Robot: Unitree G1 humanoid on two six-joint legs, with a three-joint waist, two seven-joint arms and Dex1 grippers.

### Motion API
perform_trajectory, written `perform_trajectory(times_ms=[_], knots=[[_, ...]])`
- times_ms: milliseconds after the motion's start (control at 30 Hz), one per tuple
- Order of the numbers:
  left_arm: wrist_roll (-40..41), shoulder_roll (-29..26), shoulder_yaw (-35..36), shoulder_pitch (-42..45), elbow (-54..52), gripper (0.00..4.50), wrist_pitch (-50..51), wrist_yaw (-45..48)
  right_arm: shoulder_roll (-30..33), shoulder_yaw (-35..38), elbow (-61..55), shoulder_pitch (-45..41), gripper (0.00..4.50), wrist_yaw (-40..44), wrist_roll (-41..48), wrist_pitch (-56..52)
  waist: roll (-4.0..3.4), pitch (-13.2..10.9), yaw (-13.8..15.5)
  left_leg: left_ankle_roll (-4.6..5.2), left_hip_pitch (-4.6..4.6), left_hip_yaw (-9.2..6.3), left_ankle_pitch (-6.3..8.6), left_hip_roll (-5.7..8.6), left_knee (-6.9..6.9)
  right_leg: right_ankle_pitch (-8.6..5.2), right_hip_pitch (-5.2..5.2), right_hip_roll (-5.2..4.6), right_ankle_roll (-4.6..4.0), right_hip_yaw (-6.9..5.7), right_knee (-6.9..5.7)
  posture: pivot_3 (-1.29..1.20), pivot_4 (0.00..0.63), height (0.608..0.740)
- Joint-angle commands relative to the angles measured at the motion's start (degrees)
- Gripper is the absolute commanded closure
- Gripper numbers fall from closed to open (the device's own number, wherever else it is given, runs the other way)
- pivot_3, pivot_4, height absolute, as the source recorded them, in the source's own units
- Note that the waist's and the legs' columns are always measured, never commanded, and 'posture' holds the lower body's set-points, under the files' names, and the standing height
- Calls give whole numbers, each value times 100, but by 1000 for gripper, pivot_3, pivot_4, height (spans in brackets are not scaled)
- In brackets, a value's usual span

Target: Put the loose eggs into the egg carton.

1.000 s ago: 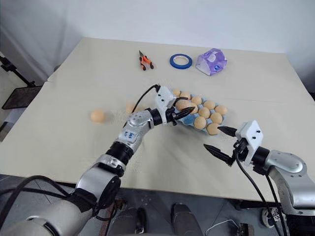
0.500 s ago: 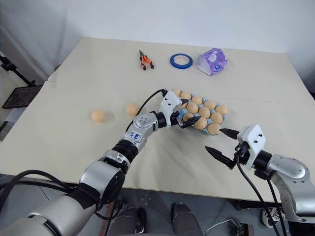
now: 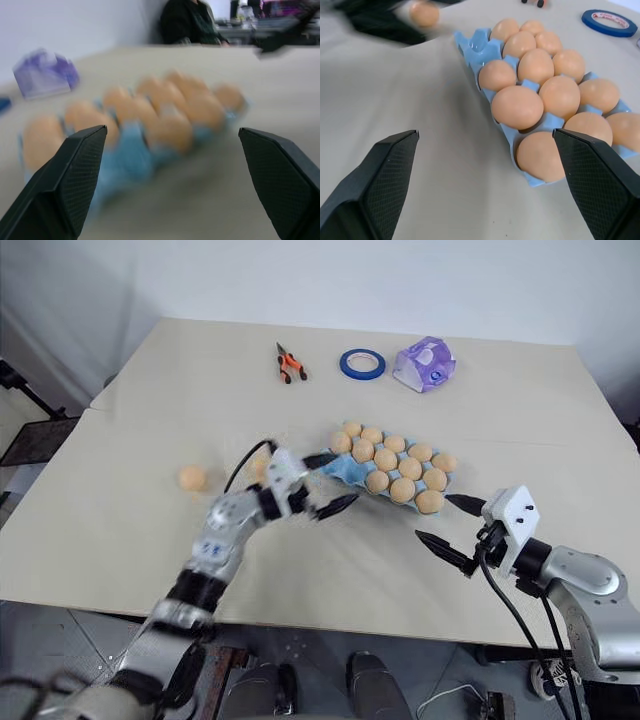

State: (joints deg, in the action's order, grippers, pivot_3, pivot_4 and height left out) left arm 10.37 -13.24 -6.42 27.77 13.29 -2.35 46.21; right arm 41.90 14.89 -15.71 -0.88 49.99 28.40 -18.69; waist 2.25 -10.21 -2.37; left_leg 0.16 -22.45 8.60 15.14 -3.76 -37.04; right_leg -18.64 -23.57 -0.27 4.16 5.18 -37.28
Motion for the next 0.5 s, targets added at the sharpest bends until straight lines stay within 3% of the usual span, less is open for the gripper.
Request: perform_trajectory(times_ms=[33, 267, 367, 500], knots=[[911, -444, 272, -763, -1782, 15, 690, 390, 3, 24, -27, -89, 0, 111, 53, 100, 0, 0, 9, 6, 0, -1, -2, 3, -3, 0, 1, -4, 0, 0, -6, 0, 150, 740], [1764, -1840, 1741, -2086, -2584, 15, 1529, 485, 23, -86, 254, -373, 0, 275, 2, 154, 0, -1, -81, 23, 39, -10, -1, 12, -2, 5, 47, -27, -29, -14, -5, 0, 150, 740], [1888, -2127, 2294, -2276, -2482, 15, 1613, 381, 22, -107, 318, -405, 0, 337, -18, 183, 0, -1, -101, 25, 37, -11, -5, 8, 2, -22, 54, -28, -107, -17, 17, 0, 150, 740], [2005, -2273, 2576, -2506, -2582, 15, 1691, 414, 3, -152, 371, -460, 0, 372, -30, 204, -1, 0, -101, 32, 37, -9, 0, 10, 14, -21, 68, -38, -107, -20, 50, 0, 150, 740]])
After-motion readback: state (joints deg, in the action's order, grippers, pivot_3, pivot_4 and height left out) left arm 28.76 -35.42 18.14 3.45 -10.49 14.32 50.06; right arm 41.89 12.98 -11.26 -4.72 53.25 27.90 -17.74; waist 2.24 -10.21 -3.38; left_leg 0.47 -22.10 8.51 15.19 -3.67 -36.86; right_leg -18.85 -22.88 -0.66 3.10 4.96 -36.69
